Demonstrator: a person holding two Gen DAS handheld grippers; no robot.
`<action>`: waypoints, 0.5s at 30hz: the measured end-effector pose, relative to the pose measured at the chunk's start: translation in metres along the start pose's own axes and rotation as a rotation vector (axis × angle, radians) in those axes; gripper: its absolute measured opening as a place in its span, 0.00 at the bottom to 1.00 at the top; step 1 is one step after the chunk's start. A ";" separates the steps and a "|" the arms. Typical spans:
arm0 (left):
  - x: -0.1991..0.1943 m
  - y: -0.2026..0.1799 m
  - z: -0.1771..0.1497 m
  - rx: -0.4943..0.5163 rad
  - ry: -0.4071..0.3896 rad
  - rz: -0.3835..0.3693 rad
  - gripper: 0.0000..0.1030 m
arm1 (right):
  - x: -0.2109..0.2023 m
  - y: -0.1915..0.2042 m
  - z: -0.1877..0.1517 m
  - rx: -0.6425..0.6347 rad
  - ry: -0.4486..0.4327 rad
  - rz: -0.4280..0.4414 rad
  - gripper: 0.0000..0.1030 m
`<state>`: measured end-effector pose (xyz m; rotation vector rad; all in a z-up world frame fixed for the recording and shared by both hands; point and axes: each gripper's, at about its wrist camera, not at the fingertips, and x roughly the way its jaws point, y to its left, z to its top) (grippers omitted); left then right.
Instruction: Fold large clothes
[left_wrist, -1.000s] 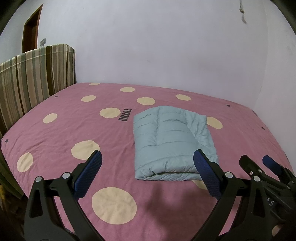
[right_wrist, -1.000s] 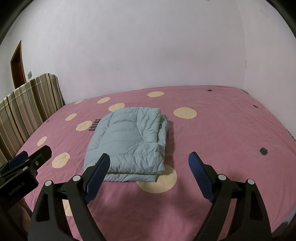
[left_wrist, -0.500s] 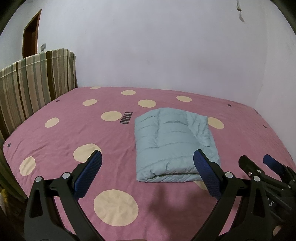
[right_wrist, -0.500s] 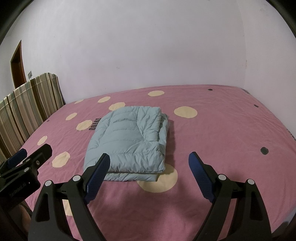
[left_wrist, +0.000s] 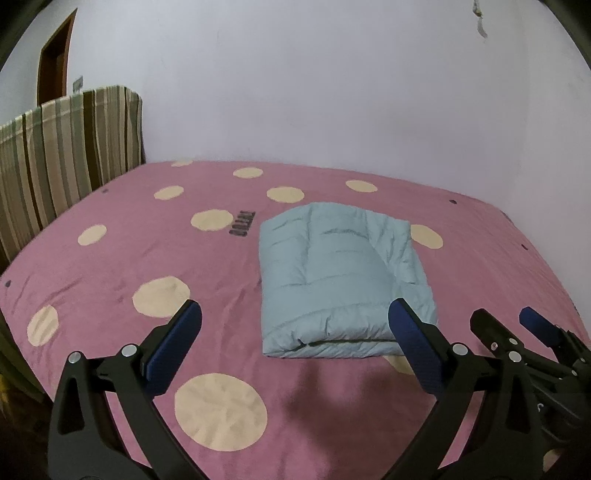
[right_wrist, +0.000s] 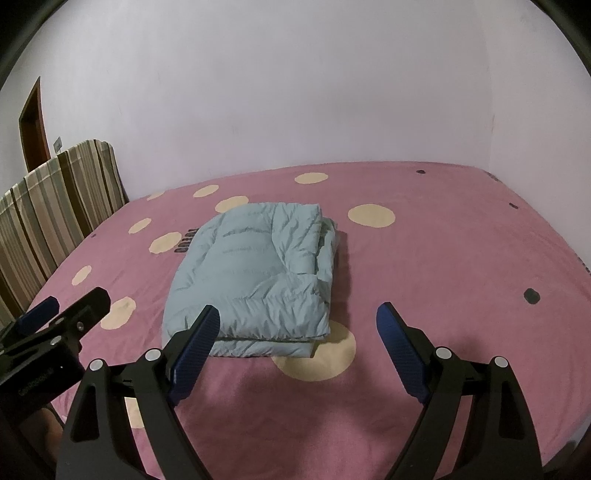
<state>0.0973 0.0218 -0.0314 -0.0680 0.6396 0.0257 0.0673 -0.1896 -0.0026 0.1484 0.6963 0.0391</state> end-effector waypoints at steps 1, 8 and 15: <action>0.004 0.001 -0.001 -0.010 0.013 -0.007 0.98 | 0.001 0.001 -0.001 0.000 0.004 -0.001 0.83; 0.028 0.005 -0.001 -0.017 0.040 -0.002 0.98 | 0.015 -0.003 -0.001 0.000 0.030 0.002 0.83; 0.076 0.045 0.007 -0.088 0.098 0.046 0.98 | 0.043 -0.038 0.002 0.040 0.063 -0.063 0.83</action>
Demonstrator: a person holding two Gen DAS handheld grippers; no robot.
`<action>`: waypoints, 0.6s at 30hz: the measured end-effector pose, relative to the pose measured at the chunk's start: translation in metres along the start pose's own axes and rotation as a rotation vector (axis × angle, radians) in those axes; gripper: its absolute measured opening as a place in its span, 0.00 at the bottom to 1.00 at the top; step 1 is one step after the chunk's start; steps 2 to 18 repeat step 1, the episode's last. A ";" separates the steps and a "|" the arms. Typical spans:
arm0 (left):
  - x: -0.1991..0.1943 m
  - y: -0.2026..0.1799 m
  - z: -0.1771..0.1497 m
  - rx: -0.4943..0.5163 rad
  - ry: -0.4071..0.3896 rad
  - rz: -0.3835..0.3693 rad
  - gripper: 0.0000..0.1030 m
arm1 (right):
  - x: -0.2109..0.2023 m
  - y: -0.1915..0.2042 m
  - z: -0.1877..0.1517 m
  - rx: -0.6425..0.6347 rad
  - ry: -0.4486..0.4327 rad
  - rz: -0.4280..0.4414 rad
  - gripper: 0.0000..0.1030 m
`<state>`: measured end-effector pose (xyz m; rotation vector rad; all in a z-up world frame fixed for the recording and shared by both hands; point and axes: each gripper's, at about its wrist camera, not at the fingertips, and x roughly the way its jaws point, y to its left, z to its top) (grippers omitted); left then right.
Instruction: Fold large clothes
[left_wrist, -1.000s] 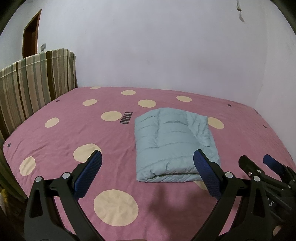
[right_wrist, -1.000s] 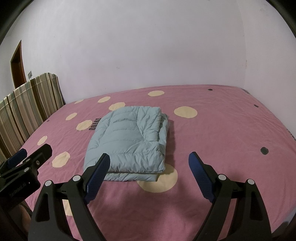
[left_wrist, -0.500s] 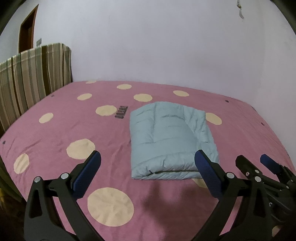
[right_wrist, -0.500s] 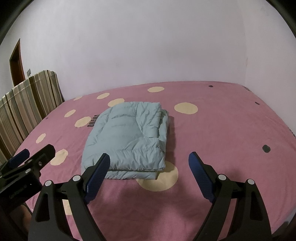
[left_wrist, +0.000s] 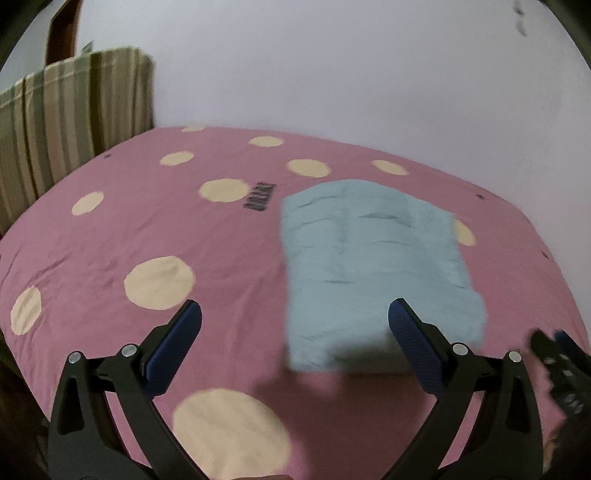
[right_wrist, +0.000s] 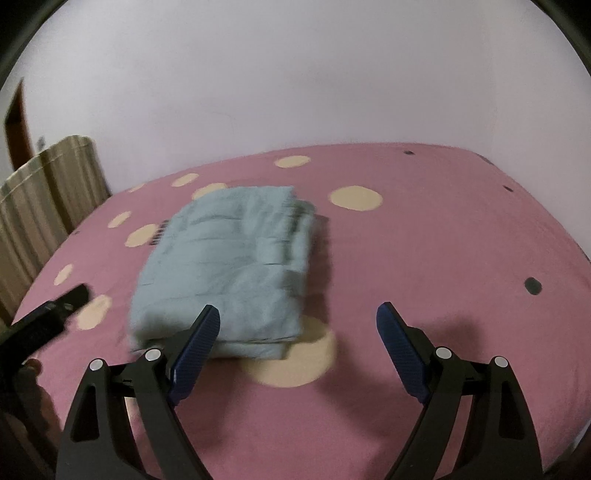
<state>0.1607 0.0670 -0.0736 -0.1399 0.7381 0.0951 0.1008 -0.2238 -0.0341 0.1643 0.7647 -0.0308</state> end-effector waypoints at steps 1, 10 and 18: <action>0.013 0.011 0.003 -0.023 0.010 0.029 0.98 | 0.008 -0.011 0.002 0.015 0.007 -0.027 0.83; 0.013 0.011 0.003 -0.023 0.010 0.029 0.98 | 0.008 -0.011 0.002 0.015 0.007 -0.027 0.83; 0.013 0.011 0.003 -0.023 0.010 0.029 0.98 | 0.008 -0.011 0.002 0.015 0.007 -0.027 0.83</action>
